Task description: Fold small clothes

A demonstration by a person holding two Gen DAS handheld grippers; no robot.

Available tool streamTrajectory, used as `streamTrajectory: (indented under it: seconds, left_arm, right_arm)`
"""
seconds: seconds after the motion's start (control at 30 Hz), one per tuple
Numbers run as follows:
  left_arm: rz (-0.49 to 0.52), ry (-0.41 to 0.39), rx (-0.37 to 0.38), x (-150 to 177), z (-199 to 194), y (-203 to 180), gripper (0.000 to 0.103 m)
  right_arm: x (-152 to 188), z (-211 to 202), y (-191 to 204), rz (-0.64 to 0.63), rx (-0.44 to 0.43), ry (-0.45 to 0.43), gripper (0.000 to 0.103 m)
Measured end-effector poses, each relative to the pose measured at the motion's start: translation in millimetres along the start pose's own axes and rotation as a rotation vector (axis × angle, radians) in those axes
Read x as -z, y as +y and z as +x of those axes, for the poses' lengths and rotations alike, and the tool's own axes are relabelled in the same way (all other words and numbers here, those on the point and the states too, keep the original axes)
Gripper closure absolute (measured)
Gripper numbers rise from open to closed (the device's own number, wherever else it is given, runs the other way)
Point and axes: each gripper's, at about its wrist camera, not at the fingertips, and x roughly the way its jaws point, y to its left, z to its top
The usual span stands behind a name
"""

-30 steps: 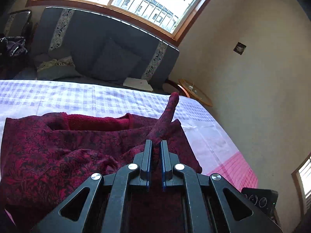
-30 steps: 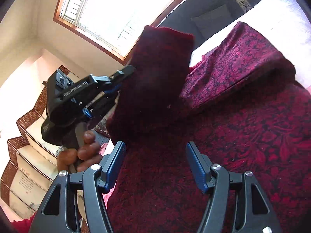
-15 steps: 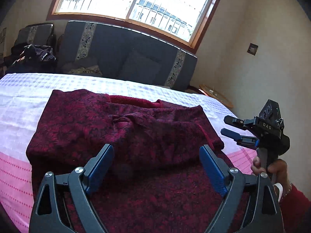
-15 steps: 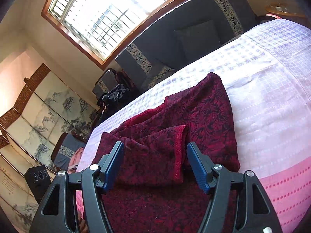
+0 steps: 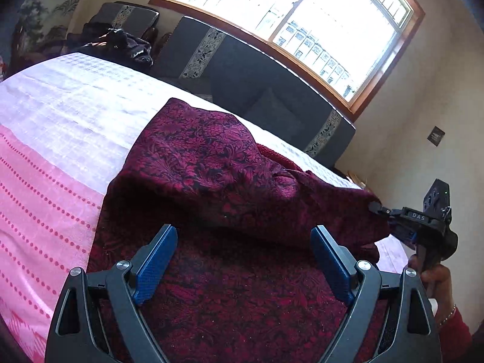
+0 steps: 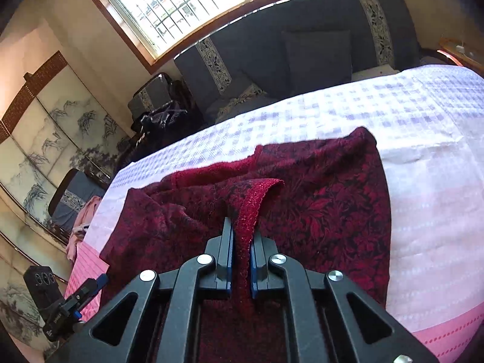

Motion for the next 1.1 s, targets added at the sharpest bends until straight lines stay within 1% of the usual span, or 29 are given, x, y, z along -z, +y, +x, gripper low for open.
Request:
streamTrajectory:
  seconds: [0.07, 0.1, 0.13, 0.2, 0.27, 0.33, 0.37, 0.43, 0.53, 0.7, 0.77, 0.8, 0.83, 0.87, 0.93, 0.97, 1.0, 1.03, 1.1]
  left_arm:
    - [0.01, 0.006, 0.0, 0, 0, -2, 0.013]
    - [0.012, 0.016, -0.002, 1, 2, -3, 0.013]
    - [0.013, 0.026, -0.006, 0, 5, -3, 0.013]
    - [0.01, 0.04, -0.007, 1, 8, -2, 0.013]
    - [-0.003, 0.053, -0.014, 0, 10, 0, 0.013]
    - [-0.023, 0.066, -0.022, -1, 14, 4, 0.013]
    - [-0.03, 0.067, -0.024, -1, 14, 6, 0.013]
    - [-0.034, 0.071, -0.026, -1, 15, 7, 0.013]
    - [-0.039, 0.091, -0.045, -3, 21, 8, 0.013]
    - [-0.055, 0.074, -0.043, -3, 18, 10, 0.013]
    - [-0.058, 0.055, -0.04, -4, 10, 6, 0.013]
    - [-0.067, 0.05, -0.024, -7, 5, 5, 0.013]
    - [-0.076, 0.041, 0.008, -14, 1, 3, 0.013]
    - [-0.069, 0.017, 0.031, -22, -3, -1, 0.013]
    - [-0.006, -0.035, 0.018, -44, -4, -12, 0.012]
    - [0.023, -0.035, 0.009, -55, 4, -14, 0.012]
    - [0.039, -0.012, 0.012, -66, 16, -12, 0.012]
    - [0.043, 0.015, 0.018, -75, 31, -9, 0.012]
    - [0.019, 0.055, 0.019, -88, 59, 1, 0.012]
  right_arm:
    - [-19, -23, -7, 0.009, 0.011, -0.078, 0.095]
    - [-25, -28, -14, 0.009, 0.029, -0.087, 0.095]
    - [-29, -29, -23, 0.018, 0.053, -0.083, 0.095]
    - [-28, -22, -42, 0.041, 0.075, -0.046, 0.095]
    - [-20, -8, -57, 0.066, 0.081, 0.011, 0.095]
    - [-10, 2, -67, 0.084, 0.086, 0.034, 0.095]
    - [-4, 10, -67, 0.1, 0.083, 0.036, 0.095]
    - [2, 14, -74, 0.14, 0.058, 0.026, 0.095]
    - [4, 17, -78, 0.163, 0.03, 0.023, 0.094]
    - [7, 29, -76, 0.136, 0.07, 0.034, 0.094]
    - [6, 29, -75, 0.138, 0.077, 0.033, 0.094]
    - [6, 29, -74, 0.129, 0.079, 0.033, 0.094]
    - [6, 29, -74, 0.122, 0.079, 0.036, 0.094]
    - [6, 29, -74, 0.121, 0.076, 0.04, 0.093]
    - [6, 30, -74, 0.118, 0.07, 0.047, 0.092]
    - [6, 31, -74, 0.118, 0.07, 0.048, 0.092]
    - [7, 31, -74, 0.119, 0.071, 0.046, 0.091]
    - [7, 31, -74, 0.122, 0.07, 0.044, 0.091]
    - [8, 30, -74, 0.128, 0.068, 0.04, 0.091]
